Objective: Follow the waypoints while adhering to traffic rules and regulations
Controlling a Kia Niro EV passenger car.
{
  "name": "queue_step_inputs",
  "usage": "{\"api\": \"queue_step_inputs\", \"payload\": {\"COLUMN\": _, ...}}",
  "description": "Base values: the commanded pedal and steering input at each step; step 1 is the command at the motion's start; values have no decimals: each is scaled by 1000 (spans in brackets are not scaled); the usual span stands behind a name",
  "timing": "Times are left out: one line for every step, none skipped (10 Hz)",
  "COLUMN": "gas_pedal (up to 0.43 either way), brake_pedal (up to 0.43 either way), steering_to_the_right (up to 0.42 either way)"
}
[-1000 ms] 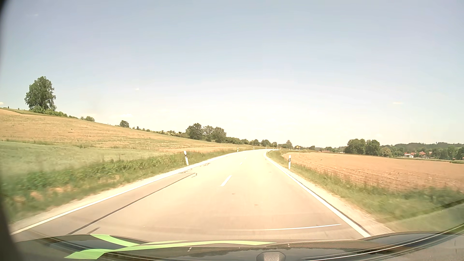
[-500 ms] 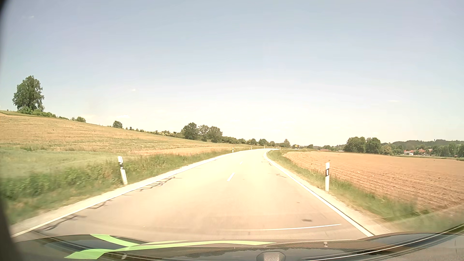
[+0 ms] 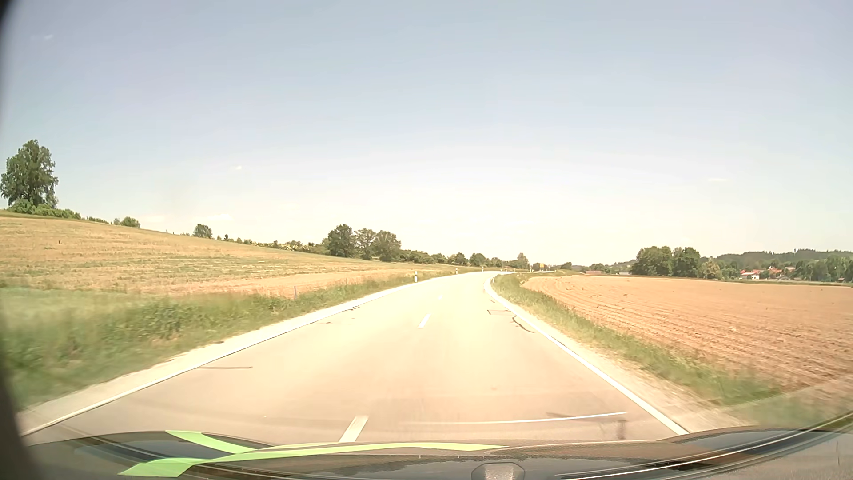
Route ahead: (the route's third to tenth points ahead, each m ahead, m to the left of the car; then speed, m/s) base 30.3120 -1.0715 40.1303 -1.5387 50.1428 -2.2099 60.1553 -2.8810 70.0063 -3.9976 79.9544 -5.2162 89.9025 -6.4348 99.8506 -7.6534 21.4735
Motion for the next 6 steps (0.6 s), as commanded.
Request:
{"api": "queue_step_inputs", "payload": {"gas_pedal": 157, "brake_pedal": 0, "steering_to_the_right": 5}}
{"api": "queue_step_inputs", "payload": {"gas_pedal": 169, "brake_pedal": 0, "steering_to_the_right": 5}}
{"api": "queue_step_inputs", "payload": {"gas_pedal": 177, "brake_pedal": 0, "steering_to_the_right": 5}}
{"api": "queue_step_inputs", "payload": {"gas_pedal": 209, "brake_pedal": 0, "steering_to_the_right": 5}}
{"api": "queue_step_inputs", "payload": {"gas_pedal": 228, "brake_pedal": 0, "steering_to_the_right": 5}}
{"api": "queue_step_inputs", "payload": {"gas_pedal": 228, "brake_pedal": 0, "steering_to_the_right": 6}}
